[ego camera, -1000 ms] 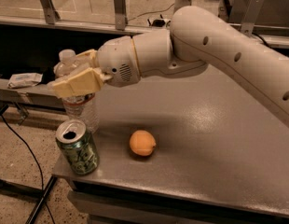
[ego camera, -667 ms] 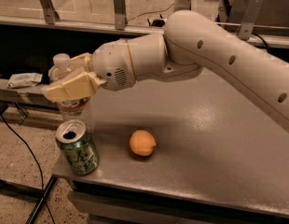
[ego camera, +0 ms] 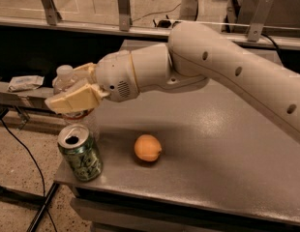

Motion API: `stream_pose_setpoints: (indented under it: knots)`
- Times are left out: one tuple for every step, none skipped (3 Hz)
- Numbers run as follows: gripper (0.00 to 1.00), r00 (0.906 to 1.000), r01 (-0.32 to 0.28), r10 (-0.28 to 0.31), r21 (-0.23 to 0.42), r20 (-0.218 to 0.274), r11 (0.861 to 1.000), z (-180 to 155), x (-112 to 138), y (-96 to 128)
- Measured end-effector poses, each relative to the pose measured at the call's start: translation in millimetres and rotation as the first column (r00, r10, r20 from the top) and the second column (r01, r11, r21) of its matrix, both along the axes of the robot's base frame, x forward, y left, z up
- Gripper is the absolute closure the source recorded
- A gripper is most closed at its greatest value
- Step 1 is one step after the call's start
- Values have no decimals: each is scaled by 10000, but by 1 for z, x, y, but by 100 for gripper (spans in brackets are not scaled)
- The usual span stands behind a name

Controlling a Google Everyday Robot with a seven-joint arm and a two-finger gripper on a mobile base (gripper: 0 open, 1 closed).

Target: Move water bottle near green can

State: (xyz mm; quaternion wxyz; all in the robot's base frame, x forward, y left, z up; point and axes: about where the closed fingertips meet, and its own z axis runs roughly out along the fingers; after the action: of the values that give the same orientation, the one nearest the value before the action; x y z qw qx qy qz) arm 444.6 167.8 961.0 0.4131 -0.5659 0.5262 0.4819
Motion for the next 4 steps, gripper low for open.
stream_pose_setpoints:
  knots:
    - [26, 9999, 58, -57, -143, 84, 9999, -7, 0, -1]
    - [5, 10000, 59, -58, -66, 74, 10000, -8, 0, 0]
    - [0, 10000, 95, -95, 180, -4, 9998, -4, 1, -2]
    - [0, 9987, 507, -509, 416, 37, 9978, 2, 10, -21]
